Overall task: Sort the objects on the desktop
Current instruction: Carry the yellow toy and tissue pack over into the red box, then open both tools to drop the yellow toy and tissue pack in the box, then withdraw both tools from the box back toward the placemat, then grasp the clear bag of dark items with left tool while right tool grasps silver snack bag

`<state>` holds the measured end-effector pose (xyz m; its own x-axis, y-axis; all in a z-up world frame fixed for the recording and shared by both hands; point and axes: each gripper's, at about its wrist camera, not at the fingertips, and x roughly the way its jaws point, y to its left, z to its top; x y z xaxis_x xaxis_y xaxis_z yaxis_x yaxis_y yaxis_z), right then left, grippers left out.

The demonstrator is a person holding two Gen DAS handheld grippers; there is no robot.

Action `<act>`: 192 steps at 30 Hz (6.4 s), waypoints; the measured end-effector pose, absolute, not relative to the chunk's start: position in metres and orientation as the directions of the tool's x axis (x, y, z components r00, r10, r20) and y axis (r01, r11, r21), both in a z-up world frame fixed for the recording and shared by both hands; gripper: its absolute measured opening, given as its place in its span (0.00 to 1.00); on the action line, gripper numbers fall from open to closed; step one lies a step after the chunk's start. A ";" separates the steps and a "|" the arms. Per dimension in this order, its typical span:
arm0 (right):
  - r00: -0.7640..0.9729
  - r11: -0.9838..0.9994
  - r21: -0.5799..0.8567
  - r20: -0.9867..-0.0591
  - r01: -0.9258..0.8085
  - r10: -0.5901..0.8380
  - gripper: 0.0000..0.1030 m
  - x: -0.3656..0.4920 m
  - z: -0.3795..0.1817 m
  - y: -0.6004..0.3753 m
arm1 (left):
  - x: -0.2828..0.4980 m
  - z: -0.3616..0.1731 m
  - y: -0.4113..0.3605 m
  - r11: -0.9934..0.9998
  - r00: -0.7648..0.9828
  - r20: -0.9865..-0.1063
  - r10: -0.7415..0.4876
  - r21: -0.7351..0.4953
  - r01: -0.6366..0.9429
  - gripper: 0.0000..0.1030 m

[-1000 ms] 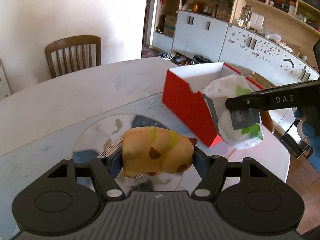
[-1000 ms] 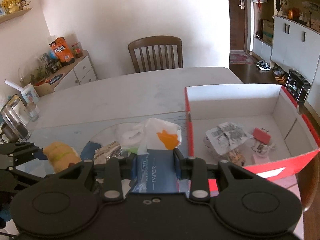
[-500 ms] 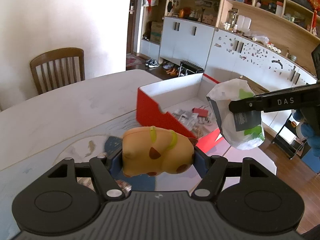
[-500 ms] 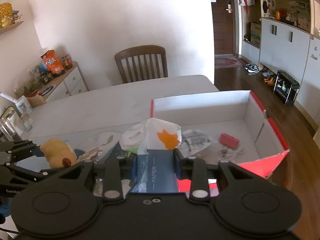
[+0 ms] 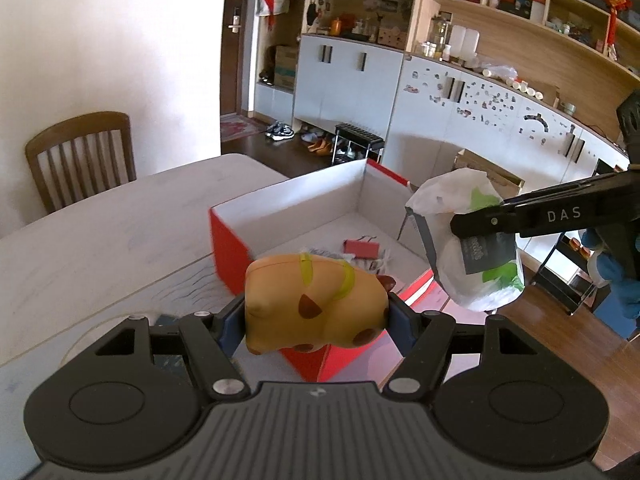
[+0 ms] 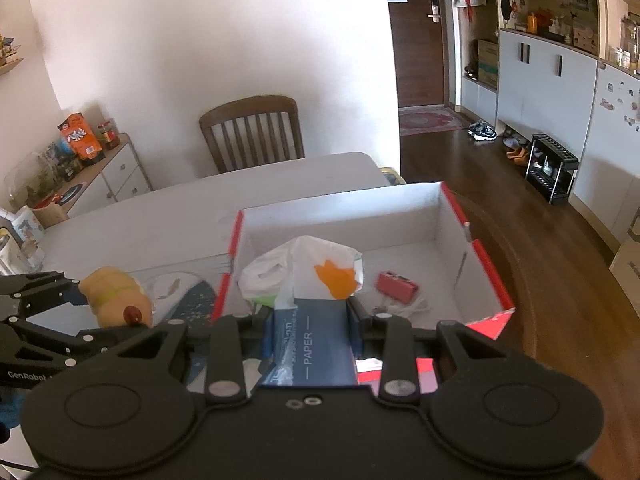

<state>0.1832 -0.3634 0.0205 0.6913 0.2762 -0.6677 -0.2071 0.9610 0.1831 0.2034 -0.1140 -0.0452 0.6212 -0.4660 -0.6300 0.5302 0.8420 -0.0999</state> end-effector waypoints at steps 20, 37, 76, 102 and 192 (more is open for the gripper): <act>0.645 0.956 0.156 -0.709 -0.249 0.284 0.32 0.236 0.021 -0.422 | 0.253 -0.044 -0.186 0.839 0.629 -0.646 -0.433 -0.035 0.542 0.68; 0.606 0.946 0.127 -0.741 -0.298 0.290 0.32 0.287 -0.010 -0.420 | 0.308 -0.081 -0.230 0.858 0.626 -0.705 -0.332 0.049 0.511 0.68; 0.508 0.933 0.086 -0.819 -0.349 0.266 0.59 0.303 -0.069 -0.406 | 0.343 -0.127 -0.235 0.864 0.537 -0.815 -0.218 0.096 0.495 0.74; 0.588 0.919 0.130 -0.733 -0.373 0.342 0.63 0.265 -0.008 -0.404 | 0.289 -0.072 -0.200 0.867 0.602 -0.708 -0.369 -0.029 0.498 0.80; 0.434 0.869 0.153 -0.817 -0.471 0.379 0.84 0.225 -0.078 -0.082 | 0.167 -0.176 0.036 0.941 0.589 -0.754 -0.292 -0.117 0.317 0.96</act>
<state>0.2248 -0.0817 -0.0779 0.4344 0.3794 -0.8169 -0.4708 0.8689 0.1532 0.1674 0.0358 -0.1761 0.5887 -0.2919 -0.7538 0.3166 0.9413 -0.1173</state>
